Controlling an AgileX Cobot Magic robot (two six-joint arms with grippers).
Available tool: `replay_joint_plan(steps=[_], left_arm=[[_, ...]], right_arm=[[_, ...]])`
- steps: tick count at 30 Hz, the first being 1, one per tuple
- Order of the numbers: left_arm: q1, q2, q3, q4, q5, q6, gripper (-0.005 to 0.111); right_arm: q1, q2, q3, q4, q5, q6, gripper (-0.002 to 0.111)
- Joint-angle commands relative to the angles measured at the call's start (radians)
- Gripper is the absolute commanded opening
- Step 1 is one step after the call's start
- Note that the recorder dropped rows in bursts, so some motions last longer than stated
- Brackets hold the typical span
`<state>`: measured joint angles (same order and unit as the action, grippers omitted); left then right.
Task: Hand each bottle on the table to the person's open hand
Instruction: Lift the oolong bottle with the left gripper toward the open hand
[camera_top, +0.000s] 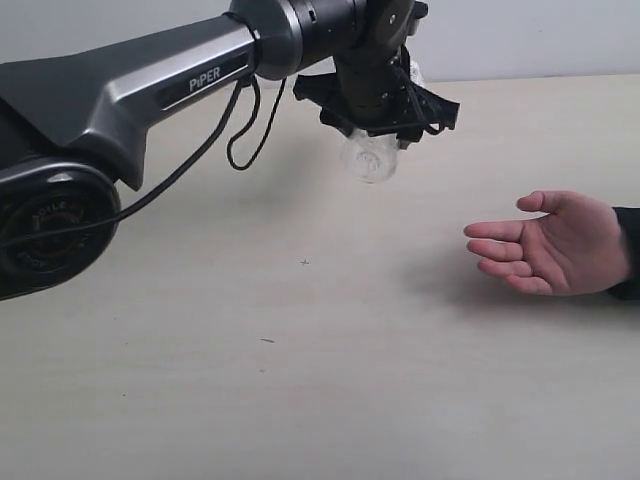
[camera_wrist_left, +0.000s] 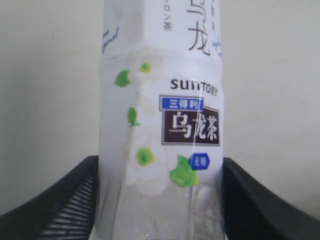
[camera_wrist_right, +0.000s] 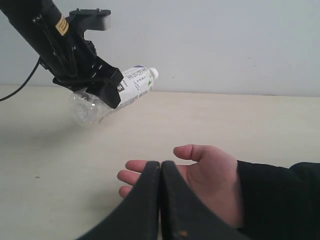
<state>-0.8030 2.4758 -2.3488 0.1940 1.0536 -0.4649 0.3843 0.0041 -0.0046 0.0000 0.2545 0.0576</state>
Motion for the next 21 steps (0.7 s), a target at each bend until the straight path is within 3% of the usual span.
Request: replay_joint_plan(steps=[1,9,16,21], left_arm=[[-0.032,-0.049,0.001,0.005,0.04,-0.041,0.0],[-0.14,-0.098,0.001,0.021,0.066,-0.06,0.0],[-0.272,-0.11,0.001,0.254,0.064,-0.225,0.0],[-0.305,-0.11,0.001,0.27,0.071,-0.254,0.0]], right_arm=[[0.001,-0.004,0.005,0.0,-0.011,-0.004,0.0],[0.001,-0.004,0.005,0.0,-0.011,-0.004,0.0],[0.001,-0.004,0.005,0.0,-0.011,-0.004,0.0],[0.001,-0.004,0.005,0.0,-0.011,-0.004,0.0]])
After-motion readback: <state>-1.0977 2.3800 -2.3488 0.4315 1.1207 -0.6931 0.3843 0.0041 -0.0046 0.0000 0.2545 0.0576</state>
